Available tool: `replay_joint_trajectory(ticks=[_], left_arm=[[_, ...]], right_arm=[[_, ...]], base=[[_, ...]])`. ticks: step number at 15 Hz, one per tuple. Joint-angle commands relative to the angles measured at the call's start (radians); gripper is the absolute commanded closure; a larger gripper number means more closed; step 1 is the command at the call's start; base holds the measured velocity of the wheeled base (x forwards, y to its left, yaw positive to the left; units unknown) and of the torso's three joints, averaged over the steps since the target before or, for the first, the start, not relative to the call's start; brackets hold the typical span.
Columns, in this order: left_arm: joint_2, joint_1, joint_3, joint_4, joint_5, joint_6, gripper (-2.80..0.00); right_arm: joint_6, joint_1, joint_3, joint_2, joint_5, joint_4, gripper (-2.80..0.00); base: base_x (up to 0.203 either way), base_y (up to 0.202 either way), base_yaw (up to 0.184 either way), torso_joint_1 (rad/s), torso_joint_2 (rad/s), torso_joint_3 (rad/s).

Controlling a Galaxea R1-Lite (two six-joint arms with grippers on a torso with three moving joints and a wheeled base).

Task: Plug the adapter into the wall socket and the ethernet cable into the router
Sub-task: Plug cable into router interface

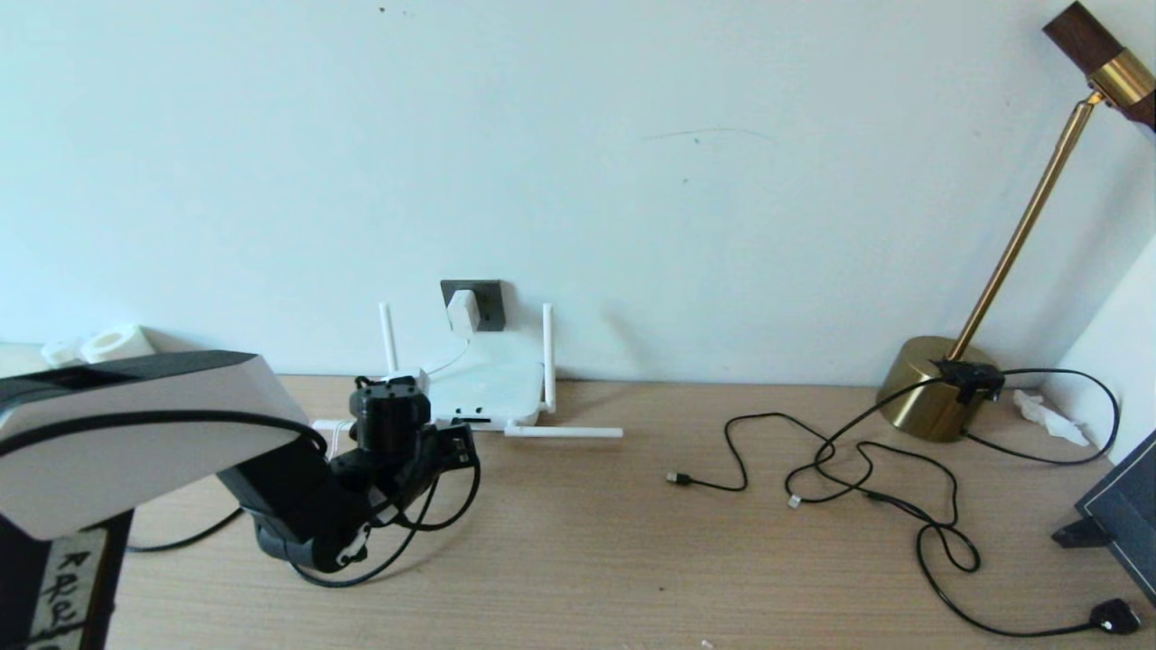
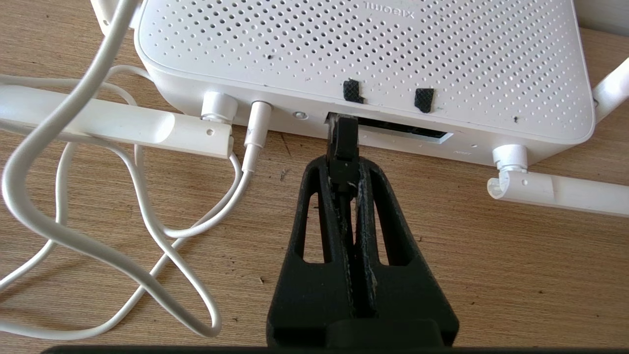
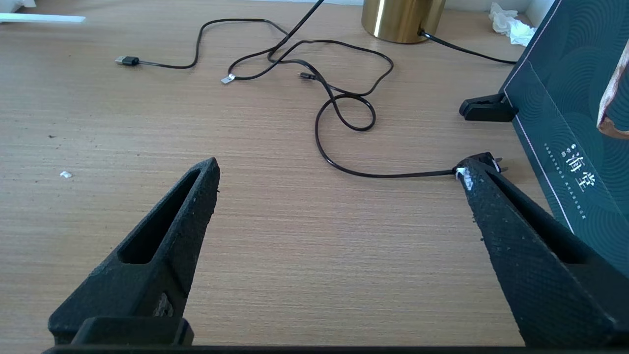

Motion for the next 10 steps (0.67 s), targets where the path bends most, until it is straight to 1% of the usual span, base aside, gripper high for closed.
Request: replay_joint_trajectory(ticks=[1,7,10], left_arm=[[0.002,0.0,0.0,-0.006,0.002,-0.001,0.0],[0.004,0.0,-0.015,0.0,0.002,0.0,0.0],[0.01,0.001,-0.022,0.002,0.002,0.026,0.0]], right_arm=[[-0.001,0.0,0.0,0.0,0.0,0.0,-2.8],[-0.001,0.0,0.0,0.0,0.0,0.0,-2.8],[-0.001,0.0,0.0,0.0,0.0,0.001,-2.8]], base=[[0.0,0.0,0.0,0.0,0.0,0.0],[0.0,0.0,0.0,0.0,0.0,0.0],[0.0,0.0,0.0,0.0,0.0,0.0]])
